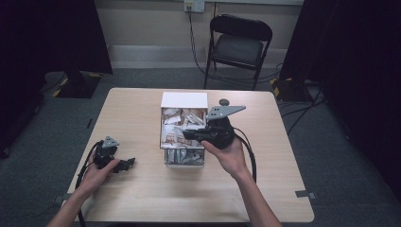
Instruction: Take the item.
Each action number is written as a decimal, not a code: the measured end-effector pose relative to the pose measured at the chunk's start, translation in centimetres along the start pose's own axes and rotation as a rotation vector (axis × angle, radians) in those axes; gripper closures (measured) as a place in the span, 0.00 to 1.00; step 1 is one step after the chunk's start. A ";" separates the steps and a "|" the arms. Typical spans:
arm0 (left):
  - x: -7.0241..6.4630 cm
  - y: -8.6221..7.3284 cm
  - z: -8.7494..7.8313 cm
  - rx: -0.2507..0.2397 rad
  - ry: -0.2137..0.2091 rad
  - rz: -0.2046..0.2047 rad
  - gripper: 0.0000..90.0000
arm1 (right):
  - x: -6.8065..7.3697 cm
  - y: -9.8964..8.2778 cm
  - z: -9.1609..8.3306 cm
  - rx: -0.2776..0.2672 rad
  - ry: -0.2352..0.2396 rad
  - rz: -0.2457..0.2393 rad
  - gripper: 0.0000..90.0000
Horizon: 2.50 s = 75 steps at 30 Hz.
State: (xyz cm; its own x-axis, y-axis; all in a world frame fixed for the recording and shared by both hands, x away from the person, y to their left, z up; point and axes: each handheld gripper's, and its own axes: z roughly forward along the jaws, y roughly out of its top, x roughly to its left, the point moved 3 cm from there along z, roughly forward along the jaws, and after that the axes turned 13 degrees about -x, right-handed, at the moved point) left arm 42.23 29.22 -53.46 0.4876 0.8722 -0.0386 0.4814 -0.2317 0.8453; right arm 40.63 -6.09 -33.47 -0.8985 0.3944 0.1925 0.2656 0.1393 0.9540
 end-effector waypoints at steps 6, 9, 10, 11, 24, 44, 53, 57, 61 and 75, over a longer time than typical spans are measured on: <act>0.0 0.0 0.0 0.000 0.000 0.000 0.00 | -0.2 0.0 -0.3 -0.019 -0.004 0.004 1.00; 0.0 0.0 0.0 0.000 0.000 0.000 0.00 | -0.2 0.1 -0.5 -0.027 -0.011 0.007 1.00; 0.0 0.0 0.0 0.000 0.000 0.000 0.00 | -0.3 0.1 -0.5 -0.027 -0.013 0.006 1.00; 0.0 0.0 0.0 0.000 0.000 0.000 0.00 | -0.3 0.1 -0.5 -0.029 -0.015 0.006 1.00; 0.0 0.0 0.0 0.000 0.000 0.000 0.00 | -0.4 0.7 -1.2 -0.062 -0.028 0.008 1.00; 0.0 0.0 0.0 0.000 0.000 0.000 0.00 | -0.3 1.7 -2.9 -0.105 -0.041 0.008 1.00; 0.0 0.0 0.0 0.000 0.000 0.000 0.00 | -0.2 2.3 -3.9 -0.126 -0.052 -0.002 1.00; 0.0 0.0 0.0 0.000 0.000 0.000 0.00 | -0.2 2.5 -4.4 -0.132 -0.061 -0.007 1.00; 0.0 0.0 0.0 0.000 0.000 0.000 0.00 | -0.2 2.6 -5.0 -0.139 -0.069 -0.007 1.00; 0.0 0.0 0.0 0.000 0.000 0.000 0.00 | -0.2 2.9 -7.1 -0.159 -0.101 -0.016 1.00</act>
State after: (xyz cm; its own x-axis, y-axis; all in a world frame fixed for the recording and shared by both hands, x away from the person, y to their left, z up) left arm 42.23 29.22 -53.46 0.4874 0.8723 -0.0386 0.4813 -0.2315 0.8455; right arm 39.07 -12.20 -29.05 -0.8605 0.4835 0.1609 0.1860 0.0040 0.9826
